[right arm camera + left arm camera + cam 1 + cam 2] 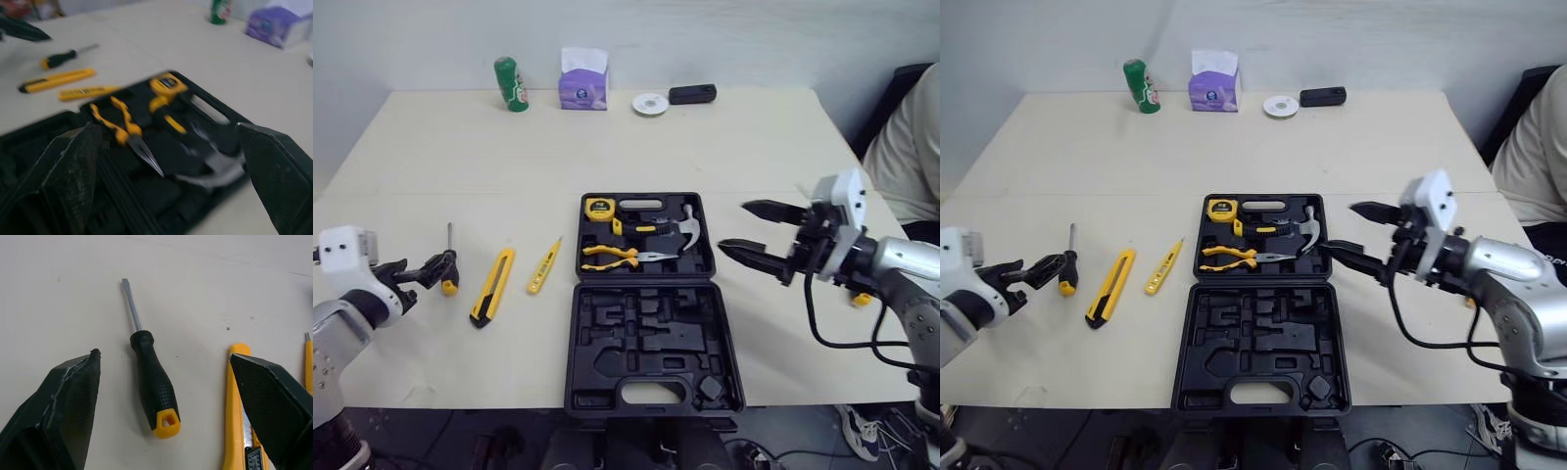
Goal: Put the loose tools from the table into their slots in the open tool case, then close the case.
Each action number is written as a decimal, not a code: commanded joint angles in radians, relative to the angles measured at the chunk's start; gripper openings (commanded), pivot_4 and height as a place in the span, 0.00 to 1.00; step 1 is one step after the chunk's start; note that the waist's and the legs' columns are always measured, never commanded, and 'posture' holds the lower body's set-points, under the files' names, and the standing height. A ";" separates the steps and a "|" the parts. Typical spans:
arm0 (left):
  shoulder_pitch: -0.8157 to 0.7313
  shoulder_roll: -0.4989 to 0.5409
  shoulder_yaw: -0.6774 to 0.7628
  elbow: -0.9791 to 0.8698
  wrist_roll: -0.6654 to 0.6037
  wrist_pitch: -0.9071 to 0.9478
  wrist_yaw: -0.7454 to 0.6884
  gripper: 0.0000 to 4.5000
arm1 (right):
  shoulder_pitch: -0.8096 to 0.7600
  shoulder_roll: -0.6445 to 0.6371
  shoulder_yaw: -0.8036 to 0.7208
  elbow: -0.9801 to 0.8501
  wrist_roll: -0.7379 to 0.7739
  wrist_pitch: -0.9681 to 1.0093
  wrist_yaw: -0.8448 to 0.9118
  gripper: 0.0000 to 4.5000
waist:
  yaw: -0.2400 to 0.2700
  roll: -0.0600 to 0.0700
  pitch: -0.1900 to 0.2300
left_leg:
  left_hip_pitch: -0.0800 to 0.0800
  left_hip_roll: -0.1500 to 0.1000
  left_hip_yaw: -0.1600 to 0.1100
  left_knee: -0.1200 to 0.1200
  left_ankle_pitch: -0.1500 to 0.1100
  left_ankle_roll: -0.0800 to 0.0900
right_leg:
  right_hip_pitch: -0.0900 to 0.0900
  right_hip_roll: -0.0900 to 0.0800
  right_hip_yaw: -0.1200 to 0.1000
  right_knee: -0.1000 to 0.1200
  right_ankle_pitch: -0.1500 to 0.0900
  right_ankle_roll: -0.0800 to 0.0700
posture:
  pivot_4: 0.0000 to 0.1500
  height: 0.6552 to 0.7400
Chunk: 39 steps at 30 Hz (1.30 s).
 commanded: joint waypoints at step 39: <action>-0.391 0.241 -0.729 -0.059 0.095 -0.256 -0.537 0.23 | 0.121 -0.083 0.002 -0.151 0.093 0.075 0.173 1.00 | 0.024 -0.009 0.000 | -0.005 0.000 -0.002 0.000 0.000 0.001 | 0.000 0.001 -0.003 -0.007 0.001 0.001 | 1.00 0.86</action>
